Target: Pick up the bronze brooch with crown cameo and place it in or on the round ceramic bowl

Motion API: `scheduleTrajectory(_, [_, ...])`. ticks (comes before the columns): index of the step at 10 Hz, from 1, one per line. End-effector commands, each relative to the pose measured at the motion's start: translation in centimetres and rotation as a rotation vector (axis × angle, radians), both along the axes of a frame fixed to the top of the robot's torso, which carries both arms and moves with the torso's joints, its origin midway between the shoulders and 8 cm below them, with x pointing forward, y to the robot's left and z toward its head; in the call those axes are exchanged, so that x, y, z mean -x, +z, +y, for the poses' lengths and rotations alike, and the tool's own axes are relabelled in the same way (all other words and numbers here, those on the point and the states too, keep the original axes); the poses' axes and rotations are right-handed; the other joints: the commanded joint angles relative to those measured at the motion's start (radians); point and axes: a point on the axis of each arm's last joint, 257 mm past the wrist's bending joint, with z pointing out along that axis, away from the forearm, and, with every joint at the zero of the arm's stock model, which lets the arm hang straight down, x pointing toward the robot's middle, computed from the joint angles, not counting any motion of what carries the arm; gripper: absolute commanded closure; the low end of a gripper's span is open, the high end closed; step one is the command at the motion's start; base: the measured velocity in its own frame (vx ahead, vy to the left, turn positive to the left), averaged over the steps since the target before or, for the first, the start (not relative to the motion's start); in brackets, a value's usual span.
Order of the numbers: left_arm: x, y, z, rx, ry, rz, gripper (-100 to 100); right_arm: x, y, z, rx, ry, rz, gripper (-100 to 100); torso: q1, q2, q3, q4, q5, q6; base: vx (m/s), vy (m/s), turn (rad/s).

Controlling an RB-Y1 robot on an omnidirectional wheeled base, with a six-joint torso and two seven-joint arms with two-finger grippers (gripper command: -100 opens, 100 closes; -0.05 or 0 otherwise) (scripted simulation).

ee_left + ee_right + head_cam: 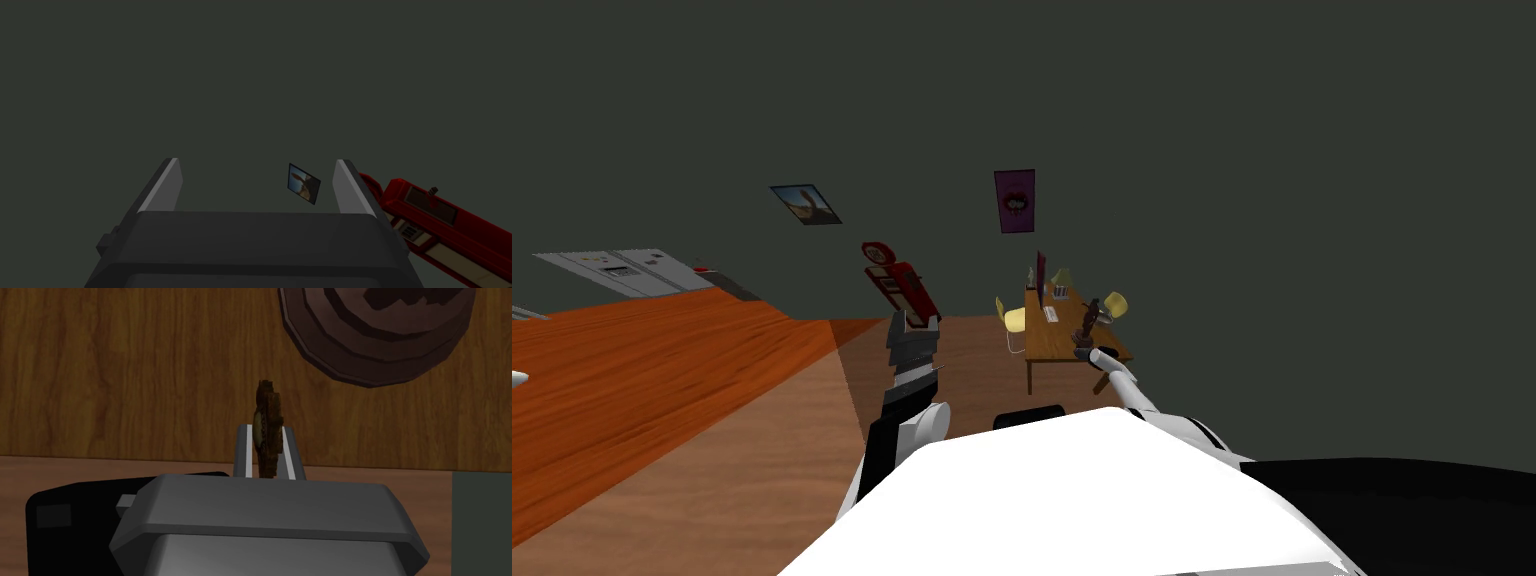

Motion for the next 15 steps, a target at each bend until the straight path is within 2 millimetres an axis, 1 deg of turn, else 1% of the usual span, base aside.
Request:
scheduleTrajectory(1, [0.0,0.0,0.0,0.0,0.0,0.0,0,0.4,0.2,-1.4,-0.007,-0.028,0.015,100,0.0,0.0,0.0,0.0,0.0,0.0,-0.081,-0.129,0.094])
scheduleTrajectory(5, [0.0,0.0,0.0,0.0,0.0,0.0,0,0.6,1.1,-4.9,-0.012,-0.091,0.039,100,0.001,-0.002,-0.001,0.0,0.001,0.0,-0.084,-0.135,0.104])
scheduleTrajectory(8, [0.0,0.0,0.0,0.0,0.0,0.0,0,0.4,2.5,-7.9,-0.01,-0.139,0.045,100,-0.002,-0.003,-0.001,0.0,0.0,0.001,-0.054,-0.175,0.137])
scheduleTrajectory(12, [0.0,0.0,0.0,0.0,0.0,0.0,0,-0.5,5.3,-11.9,-0.002,-0.195,0.028,100,-0.001,-0.006,-0.002,0.001,0.0,0.001,-0.035,-0.175,0.152])
scheduleTrajectory(13, [0.0,0.0,0.0,0.0,0.0,0.0,0,-1.1,6.9,-13.6,0.004,-0.216,0.013,100,-0.001,-0.006,-0.002,0.001,0.0,0.0,-0.033,-0.219,0.272])
scheduleTrajectory(14, [0.0,0.0,0.0,0.0,0.0,0.0,0,-1.4,7.8,-14.4,0.007,-0.225,0.005,100,-0.004,-0.006,-0.002,0.002,0.0,0.0,0.015,-0.234,0.237])
scheduleTrajectory(15, [0.0,0.0,0.0,0.0,0.0,0.0,0,-1.4,7.8,-14.4,0.007,-0.225,0.005,100,-0.005,-0.009,-0.004,0.001,-0.001,-0.001,0.035,-0.151,0.06])
